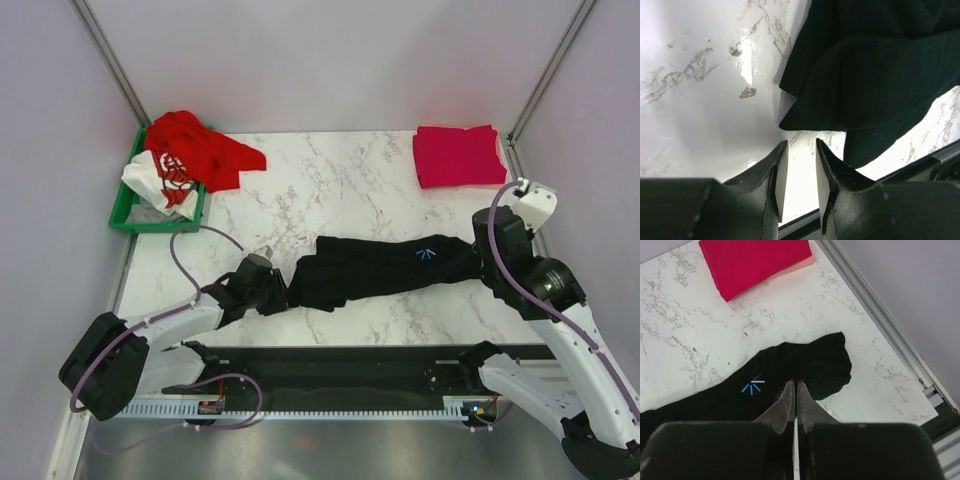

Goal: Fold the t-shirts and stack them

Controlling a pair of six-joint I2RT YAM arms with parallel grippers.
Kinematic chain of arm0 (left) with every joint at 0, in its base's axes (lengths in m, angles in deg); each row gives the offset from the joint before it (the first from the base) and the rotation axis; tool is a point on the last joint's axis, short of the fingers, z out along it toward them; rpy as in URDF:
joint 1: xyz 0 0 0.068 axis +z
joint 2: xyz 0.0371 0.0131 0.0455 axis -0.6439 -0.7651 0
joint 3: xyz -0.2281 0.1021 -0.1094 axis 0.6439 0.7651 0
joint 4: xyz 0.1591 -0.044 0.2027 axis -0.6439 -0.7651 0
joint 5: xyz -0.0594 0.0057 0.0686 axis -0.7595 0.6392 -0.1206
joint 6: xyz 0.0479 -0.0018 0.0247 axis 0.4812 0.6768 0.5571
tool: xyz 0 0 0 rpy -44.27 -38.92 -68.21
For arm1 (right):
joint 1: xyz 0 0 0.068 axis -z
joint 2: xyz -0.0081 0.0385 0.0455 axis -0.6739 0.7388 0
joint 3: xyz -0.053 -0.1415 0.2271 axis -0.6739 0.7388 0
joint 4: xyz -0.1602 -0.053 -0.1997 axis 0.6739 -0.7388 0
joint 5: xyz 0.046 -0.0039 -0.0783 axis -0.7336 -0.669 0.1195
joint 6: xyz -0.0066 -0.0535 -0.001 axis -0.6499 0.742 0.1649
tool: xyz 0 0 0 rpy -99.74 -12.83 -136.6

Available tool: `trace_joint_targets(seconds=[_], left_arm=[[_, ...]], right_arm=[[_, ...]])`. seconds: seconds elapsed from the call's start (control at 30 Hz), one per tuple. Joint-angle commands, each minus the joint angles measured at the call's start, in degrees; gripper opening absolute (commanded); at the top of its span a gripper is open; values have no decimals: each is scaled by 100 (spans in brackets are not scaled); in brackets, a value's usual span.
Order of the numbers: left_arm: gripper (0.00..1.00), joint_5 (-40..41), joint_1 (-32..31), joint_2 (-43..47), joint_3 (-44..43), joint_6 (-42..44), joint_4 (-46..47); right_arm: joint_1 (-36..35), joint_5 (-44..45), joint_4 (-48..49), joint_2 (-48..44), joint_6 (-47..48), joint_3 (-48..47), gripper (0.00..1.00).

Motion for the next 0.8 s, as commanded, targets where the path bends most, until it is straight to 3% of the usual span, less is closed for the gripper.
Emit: trace_joint_targets(seconds=[0.0,0.1,0.23,0.33,0.53,0.7,0.77], left_arm=[[36,451,-20,-88,102,-168,-165],[40,530,-20,-264,14,-159,-165],[55,854,-20,-308,-118,-159,-305],[57,1144,-20,-186,-293,-98,-664],[55,1347,-20,-97,-329,-54,-754],[52,689,-29,-597,-338,219,-122],[45,574,-29,-747,-320,210,-7]], right_arm=[[-9,26,164,0,-48,39,0],[-9,-9,173,-9,-31,30,0],[-9,-27,173,-35,13,-5,0],[-9,-44,156,-71,31,-5,0],[-9,-53,165,-79,49,-14,0],[-9,-79,191,-9,14,12,0],[-9,-71,217,0,14,21,0]])
